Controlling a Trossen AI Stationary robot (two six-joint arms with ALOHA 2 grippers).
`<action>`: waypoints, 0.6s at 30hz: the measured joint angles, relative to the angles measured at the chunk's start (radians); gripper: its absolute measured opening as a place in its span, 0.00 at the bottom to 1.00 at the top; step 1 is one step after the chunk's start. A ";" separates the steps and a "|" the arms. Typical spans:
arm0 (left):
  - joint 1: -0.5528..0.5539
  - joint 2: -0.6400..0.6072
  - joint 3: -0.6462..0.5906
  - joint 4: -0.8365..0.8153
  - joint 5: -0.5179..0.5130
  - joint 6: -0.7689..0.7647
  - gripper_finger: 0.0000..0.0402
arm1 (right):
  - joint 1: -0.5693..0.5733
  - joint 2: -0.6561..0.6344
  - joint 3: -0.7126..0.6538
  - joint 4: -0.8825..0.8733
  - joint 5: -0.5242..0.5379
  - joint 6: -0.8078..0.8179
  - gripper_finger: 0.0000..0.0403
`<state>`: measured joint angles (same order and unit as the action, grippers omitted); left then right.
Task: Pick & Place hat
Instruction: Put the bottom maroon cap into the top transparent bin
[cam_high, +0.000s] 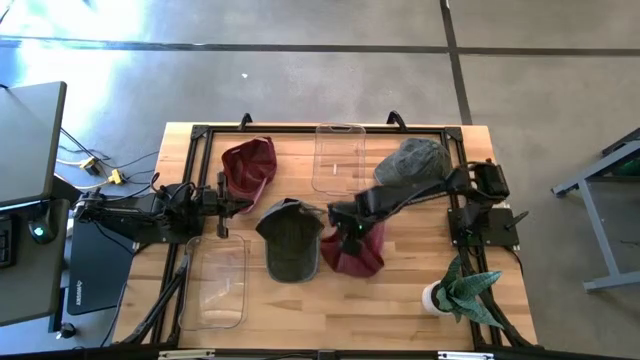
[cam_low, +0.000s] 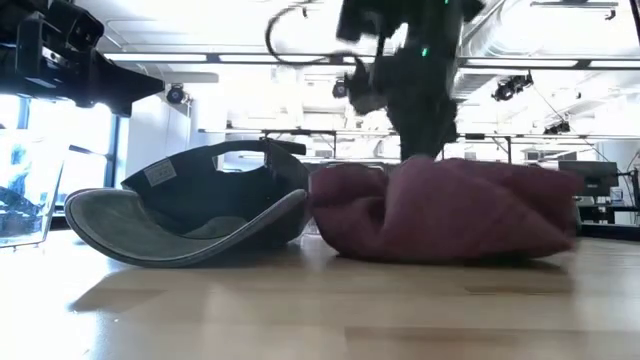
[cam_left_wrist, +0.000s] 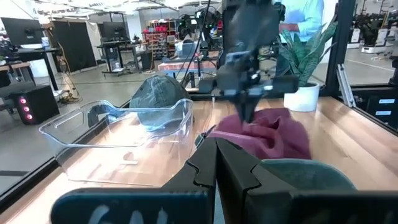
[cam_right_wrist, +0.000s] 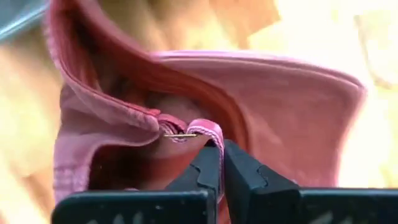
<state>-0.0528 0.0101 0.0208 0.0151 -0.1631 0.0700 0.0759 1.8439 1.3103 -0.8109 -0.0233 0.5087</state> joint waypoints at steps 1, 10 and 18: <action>0.000 0.000 0.000 0.000 0.000 -0.001 0.00 | -0.011 0.000 -0.020 0.014 -0.008 -0.021 0.01; 0.000 0.000 0.000 0.000 0.000 -0.057 0.00 | -0.032 -0.053 -0.093 -0.050 0.032 0.011 0.24; 0.000 0.000 0.000 -0.001 0.000 -0.057 0.00 | -0.026 -0.241 -0.097 -0.082 -0.089 0.229 0.51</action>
<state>-0.0525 0.0101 0.0208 0.0143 -0.1635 0.0132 0.0503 1.6024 1.2134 -0.8931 -0.1119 0.7377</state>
